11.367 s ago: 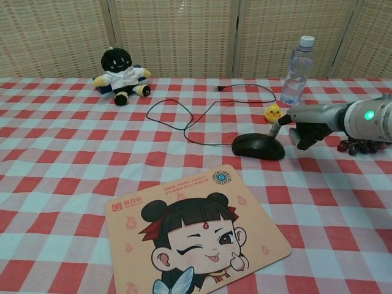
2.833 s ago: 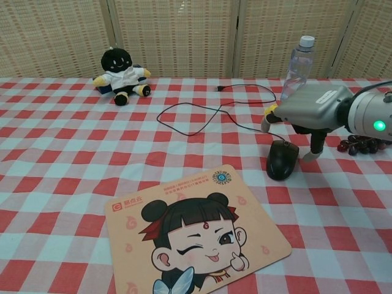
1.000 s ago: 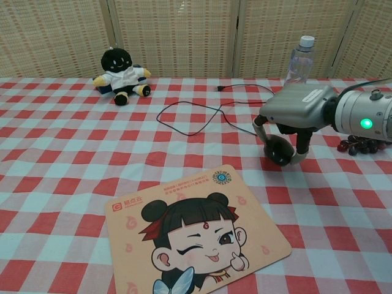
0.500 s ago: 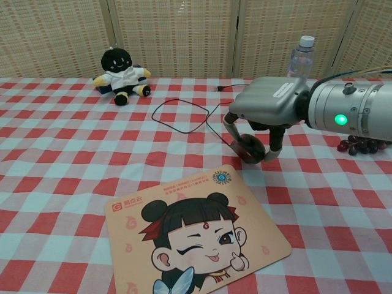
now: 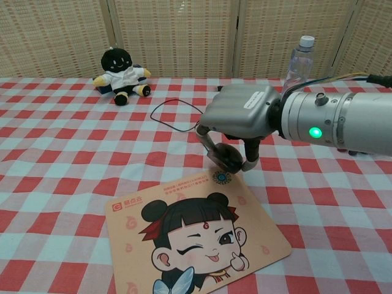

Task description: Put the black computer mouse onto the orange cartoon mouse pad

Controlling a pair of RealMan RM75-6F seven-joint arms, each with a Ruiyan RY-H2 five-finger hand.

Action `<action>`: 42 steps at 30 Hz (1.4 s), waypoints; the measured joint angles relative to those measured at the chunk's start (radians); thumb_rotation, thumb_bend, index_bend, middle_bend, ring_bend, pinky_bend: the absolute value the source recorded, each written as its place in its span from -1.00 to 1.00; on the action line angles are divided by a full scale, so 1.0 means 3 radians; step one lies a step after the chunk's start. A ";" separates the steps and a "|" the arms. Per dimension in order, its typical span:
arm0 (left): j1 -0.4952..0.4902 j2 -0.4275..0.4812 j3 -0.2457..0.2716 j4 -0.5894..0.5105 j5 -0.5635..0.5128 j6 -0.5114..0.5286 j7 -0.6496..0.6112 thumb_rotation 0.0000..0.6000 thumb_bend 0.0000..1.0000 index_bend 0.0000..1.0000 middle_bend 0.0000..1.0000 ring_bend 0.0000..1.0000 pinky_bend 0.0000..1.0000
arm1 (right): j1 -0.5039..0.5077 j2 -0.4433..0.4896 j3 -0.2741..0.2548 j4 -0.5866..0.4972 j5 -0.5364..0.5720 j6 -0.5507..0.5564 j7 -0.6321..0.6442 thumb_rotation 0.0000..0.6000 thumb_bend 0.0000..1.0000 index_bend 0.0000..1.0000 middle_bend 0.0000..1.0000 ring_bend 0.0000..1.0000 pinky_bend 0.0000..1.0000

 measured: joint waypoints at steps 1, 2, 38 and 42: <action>0.0000 0.0000 0.0000 0.0000 -0.0001 0.0000 0.0003 1.00 -0.67 0.21 -0.04 -0.24 0.10 | 0.0009 -0.0010 -0.0005 -0.0012 0.0002 0.0004 -0.0014 1.00 -1.00 0.01 1.00 0.95 1.00; 0.0002 -0.0001 0.0002 -0.0001 -0.0002 0.0001 0.0006 1.00 -0.67 0.21 -0.04 -0.24 0.10 | 0.0018 -0.0020 -0.0011 -0.0023 0.0003 0.0006 -0.0028 1.00 -1.00 0.01 1.00 0.95 1.00; 0.0008 0.0003 -0.0022 -0.0004 -0.0025 0.0008 -0.0013 1.00 -0.67 0.21 -0.04 -0.24 0.10 | 0.0078 -0.0313 -0.0370 -0.0112 -0.0728 0.0146 -0.0191 1.00 -1.00 0.10 1.00 0.95 1.00; 0.0008 0.0011 -0.0030 0.0000 -0.0035 0.0009 -0.0027 1.00 -0.67 0.21 -0.04 -0.24 0.10 | 0.0056 -0.0297 -0.0386 -0.0095 -0.0886 0.0134 -0.0047 1.00 -1.00 0.10 1.00 0.95 1.00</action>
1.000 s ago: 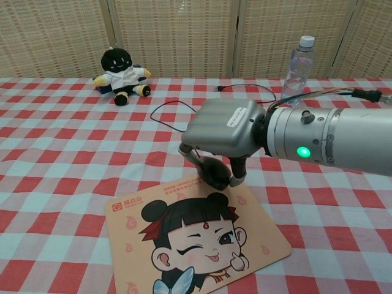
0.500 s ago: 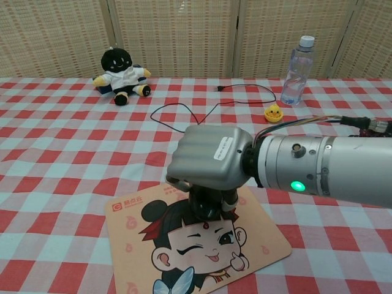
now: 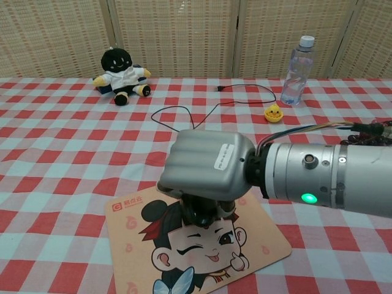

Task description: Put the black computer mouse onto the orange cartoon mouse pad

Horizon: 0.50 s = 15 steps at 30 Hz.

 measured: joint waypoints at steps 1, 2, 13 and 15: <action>0.0001 0.0001 -0.0001 0.0001 -0.0001 0.0000 -0.0008 1.00 -0.67 0.21 -0.04 -0.24 0.10 | -0.0005 0.0003 -0.0004 0.0005 -0.0040 -0.0003 0.0034 1.00 -1.00 0.10 1.00 0.95 1.00; 0.0002 0.0002 -0.0002 0.0002 -0.0003 -0.0001 -0.0019 1.00 -0.67 0.21 -0.04 -0.24 0.10 | -0.0010 0.0006 -0.0009 0.0010 -0.0081 -0.0007 0.0070 1.00 -1.00 0.10 1.00 0.95 1.00; 0.0002 -0.0006 -0.0002 0.0011 -0.0008 -0.0001 0.0013 1.00 -0.67 0.21 -0.04 -0.24 0.10 | -0.0098 0.0036 -0.0023 0.0054 -0.0356 -0.0073 0.0323 1.00 -1.00 -0.40 1.00 0.95 1.00; 0.0002 -0.0007 -0.0003 0.0009 -0.0012 -0.0003 0.0014 1.00 -0.67 0.21 -0.04 -0.24 0.10 | -0.0116 0.0040 -0.0015 0.0052 -0.0357 -0.0080 0.0321 1.00 -1.00 -0.43 1.00 0.95 1.00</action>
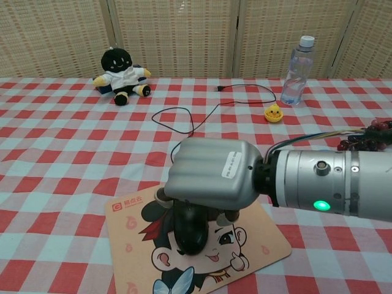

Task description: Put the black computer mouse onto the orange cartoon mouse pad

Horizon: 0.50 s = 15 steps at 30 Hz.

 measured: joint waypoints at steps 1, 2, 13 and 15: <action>0.0000 0.0000 0.0000 0.0000 0.0000 0.0000 0.0000 1.00 -0.67 0.21 -0.04 -0.24 0.10 | -0.0008 0.0002 0.0004 0.0000 -0.0001 -0.0002 -0.0001 1.00 -1.00 -0.44 1.00 0.95 1.00; 0.0000 0.0000 0.0000 0.0000 -0.0001 -0.0001 0.0000 1.00 -0.67 0.21 -0.04 -0.24 0.10 | -0.0016 0.0005 0.0007 0.0000 -0.0002 -0.0002 -0.0001 1.00 -1.00 -0.46 1.00 0.95 1.00; 0.0003 0.0001 -0.0004 0.0003 -0.0004 0.0004 -0.0007 1.00 -0.67 0.21 -0.04 -0.24 0.10 | -0.0171 0.0137 0.0024 -0.0065 -0.0071 0.0123 0.0071 1.00 -1.00 -0.51 1.00 0.94 1.00; 0.0001 -0.0003 -0.0005 0.0004 -0.0004 0.0003 0.0000 1.00 -0.67 0.21 -0.04 -0.24 0.10 | -0.0223 0.0196 0.0025 -0.0097 -0.0080 0.0185 0.0075 1.00 -1.00 -0.51 1.00 0.94 1.00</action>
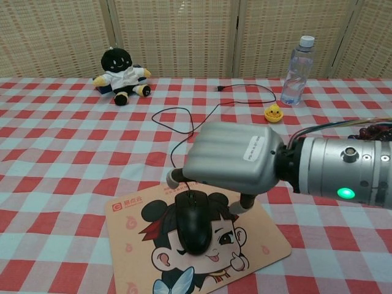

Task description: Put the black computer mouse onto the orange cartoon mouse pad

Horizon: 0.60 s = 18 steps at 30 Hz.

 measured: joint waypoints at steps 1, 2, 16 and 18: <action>-0.0001 -0.0002 0.0000 0.0000 0.0001 0.0000 0.0007 1.00 -0.67 0.21 -0.04 -0.24 0.10 | -0.0025 0.0029 0.0000 -0.0015 -0.0003 0.0029 0.0004 1.00 -1.00 -0.51 1.00 0.93 1.00; -0.0002 -0.0006 0.0000 0.0002 0.0003 0.0001 0.0013 1.00 -0.67 0.21 -0.04 -0.24 0.10 | -0.0051 0.0059 0.0000 -0.0031 -0.0005 0.0059 0.0009 1.00 -1.00 -0.51 1.00 0.92 1.00; -0.0008 -0.0096 0.0032 0.0021 0.0119 0.0072 0.0163 1.00 -0.67 0.22 -0.04 -0.24 0.10 | -0.0619 0.0611 -0.0051 -0.0201 -0.0099 0.0715 0.0396 1.00 -1.00 -0.17 0.93 0.80 1.00; -0.0013 -0.0118 0.0041 0.0028 0.0154 0.0082 0.0175 1.00 -0.67 0.22 -0.04 -0.24 0.10 | -0.0731 0.0712 -0.0059 -0.0239 -0.0101 0.0834 0.0441 1.00 -1.00 -0.17 0.87 0.75 1.00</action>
